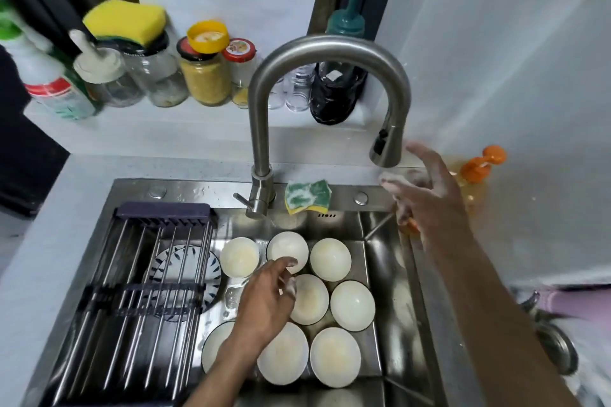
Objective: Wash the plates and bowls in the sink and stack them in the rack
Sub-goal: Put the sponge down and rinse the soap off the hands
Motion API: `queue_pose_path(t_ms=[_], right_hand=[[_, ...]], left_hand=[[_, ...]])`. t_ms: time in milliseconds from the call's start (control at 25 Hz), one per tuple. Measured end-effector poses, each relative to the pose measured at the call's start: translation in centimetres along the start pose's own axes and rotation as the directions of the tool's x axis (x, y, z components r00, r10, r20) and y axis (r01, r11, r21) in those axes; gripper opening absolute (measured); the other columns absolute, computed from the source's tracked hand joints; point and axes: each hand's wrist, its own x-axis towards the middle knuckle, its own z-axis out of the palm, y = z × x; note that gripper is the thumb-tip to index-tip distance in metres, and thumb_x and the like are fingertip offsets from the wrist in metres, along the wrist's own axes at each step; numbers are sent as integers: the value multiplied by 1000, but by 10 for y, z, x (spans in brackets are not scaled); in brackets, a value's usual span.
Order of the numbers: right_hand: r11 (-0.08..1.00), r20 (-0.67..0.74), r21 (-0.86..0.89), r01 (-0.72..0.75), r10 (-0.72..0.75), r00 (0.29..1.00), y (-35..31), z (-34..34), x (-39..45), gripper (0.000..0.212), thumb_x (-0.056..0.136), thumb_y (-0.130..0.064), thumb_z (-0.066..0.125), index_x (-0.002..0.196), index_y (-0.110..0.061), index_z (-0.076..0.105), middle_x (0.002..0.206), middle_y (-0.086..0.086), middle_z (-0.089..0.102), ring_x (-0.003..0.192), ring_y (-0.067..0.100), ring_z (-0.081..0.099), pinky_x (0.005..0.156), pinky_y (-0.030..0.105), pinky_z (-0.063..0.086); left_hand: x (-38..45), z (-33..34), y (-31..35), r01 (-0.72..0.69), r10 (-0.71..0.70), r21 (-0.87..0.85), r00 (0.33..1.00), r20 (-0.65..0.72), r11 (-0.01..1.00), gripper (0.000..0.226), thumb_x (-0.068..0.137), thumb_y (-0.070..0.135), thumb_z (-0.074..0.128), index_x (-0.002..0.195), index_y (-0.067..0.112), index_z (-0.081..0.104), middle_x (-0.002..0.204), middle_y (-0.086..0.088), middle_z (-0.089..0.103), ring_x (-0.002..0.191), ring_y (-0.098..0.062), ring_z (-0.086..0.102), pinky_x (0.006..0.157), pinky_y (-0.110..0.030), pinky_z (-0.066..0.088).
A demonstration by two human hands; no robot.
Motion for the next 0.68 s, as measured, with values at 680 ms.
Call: queue_pose_path(t_ms=[680], right_hand=[[980,741,-167,-108,197,642,-11,31,-70,62,69,-21,70,126,-45,60,63,12,61,61,30,41,47,27,34]], left_hand=[[-72,-42,-12,363,-388,-262,920,-48,894,28,90,-7,57,99,17,69,83,-1,62,63,5,56,61,-5,42]])
